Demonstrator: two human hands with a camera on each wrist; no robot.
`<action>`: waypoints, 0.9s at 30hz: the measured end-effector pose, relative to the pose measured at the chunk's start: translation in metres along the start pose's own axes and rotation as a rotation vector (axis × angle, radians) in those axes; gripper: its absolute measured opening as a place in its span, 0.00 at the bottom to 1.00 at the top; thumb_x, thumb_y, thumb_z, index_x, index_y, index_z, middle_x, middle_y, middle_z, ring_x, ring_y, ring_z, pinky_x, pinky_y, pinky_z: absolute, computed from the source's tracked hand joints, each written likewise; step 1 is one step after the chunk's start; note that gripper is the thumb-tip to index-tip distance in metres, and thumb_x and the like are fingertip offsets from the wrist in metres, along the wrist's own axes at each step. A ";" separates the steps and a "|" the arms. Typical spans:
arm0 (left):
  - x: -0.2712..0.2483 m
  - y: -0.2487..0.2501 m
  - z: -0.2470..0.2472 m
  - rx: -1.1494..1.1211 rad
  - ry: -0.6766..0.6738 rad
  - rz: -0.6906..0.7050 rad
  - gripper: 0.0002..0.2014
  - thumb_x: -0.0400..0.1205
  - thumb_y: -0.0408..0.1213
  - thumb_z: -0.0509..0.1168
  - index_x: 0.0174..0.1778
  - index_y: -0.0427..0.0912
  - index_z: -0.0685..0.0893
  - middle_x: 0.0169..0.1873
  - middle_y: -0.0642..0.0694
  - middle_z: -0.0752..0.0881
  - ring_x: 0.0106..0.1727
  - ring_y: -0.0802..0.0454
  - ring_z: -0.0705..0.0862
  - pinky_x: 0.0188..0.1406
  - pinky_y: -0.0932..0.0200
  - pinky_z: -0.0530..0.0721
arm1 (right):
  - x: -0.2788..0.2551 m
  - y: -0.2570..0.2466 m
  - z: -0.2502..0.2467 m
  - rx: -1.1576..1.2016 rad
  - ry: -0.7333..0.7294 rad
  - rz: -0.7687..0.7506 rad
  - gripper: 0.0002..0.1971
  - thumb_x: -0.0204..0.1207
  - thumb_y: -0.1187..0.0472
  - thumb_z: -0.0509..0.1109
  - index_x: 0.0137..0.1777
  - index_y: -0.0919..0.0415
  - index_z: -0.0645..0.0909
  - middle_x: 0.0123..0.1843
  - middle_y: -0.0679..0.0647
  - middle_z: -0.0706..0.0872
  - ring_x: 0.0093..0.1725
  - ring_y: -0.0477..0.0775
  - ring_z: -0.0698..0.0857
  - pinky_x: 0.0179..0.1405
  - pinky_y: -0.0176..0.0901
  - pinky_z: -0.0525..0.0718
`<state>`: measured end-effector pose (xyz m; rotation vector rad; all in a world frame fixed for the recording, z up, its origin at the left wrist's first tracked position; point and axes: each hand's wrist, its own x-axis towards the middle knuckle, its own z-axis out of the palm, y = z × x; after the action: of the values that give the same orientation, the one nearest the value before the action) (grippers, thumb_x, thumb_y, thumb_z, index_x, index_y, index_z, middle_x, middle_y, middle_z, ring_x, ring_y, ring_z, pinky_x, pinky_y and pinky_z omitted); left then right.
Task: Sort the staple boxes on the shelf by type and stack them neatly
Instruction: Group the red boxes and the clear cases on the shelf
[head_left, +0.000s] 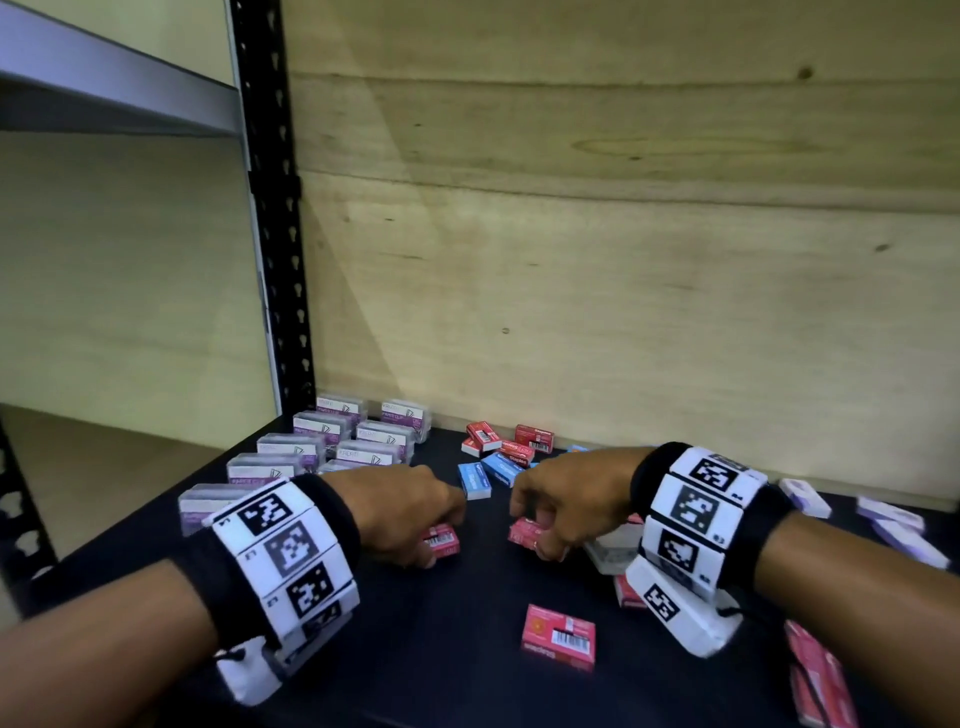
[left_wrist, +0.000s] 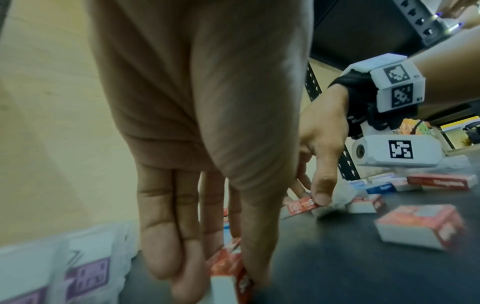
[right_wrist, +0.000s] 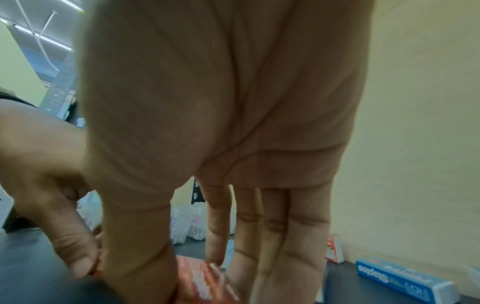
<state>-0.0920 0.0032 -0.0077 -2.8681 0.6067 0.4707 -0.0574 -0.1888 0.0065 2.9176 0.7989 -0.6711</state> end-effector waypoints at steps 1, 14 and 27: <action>0.003 0.000 -0.004 0.001 0.012 -0.010 0.22 0.81 0.45 0.71 0.70 0.50 0.75 0.61 0.46 0.82 0.57 0.45 0.83 0.52 0.51 0.81 | 0.000 0.003 -0.003 0.004 0.012 0.001 0.26 0.78 0.55 0.75 0.74 0.52 0.74 0.56 0.46 0.81 0.53 0.51 0.83 0.52 0.43 0.82; 0.086 -0.020 -0.070 0.044 0.075 -0.100 0.23 0.82 0.41 0.71 0.74 0.46 0.75 0.65 0.45 0.81 0.59 0.46 0.81 0.47 0.57 0.75 | 0.050 0.051 -0.043 -0.122 0.237 0.083 0.20 0.77 0.51 0.76 0.67 0.57 0.83 0.59 0.55 0.88 0.55 0.58 0.86 0.56 0.50 0.85; 0.161 -0.039 -0.071 0.025 0.014 -0.130 0.19 0.80 0.42 0.73 0.65 0.42 0.83 0.58 0.42 0.86 0.57 0.42 0.85 0.51 0.54 0.82 | 0.111 0.075 -0.043 -0.215 0.254 -0.049 0.17 0.75 0.54 0.77 0.63 0.57 0.86 0.55 0.57 0.88 0.49 0.58 0.87 0.43 0.45 0.83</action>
<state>0.0829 -0.0363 0.0080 -2.8664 0.4212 0.4200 0.0828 -0.1946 -0.0064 2.8253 0.9038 -0.2019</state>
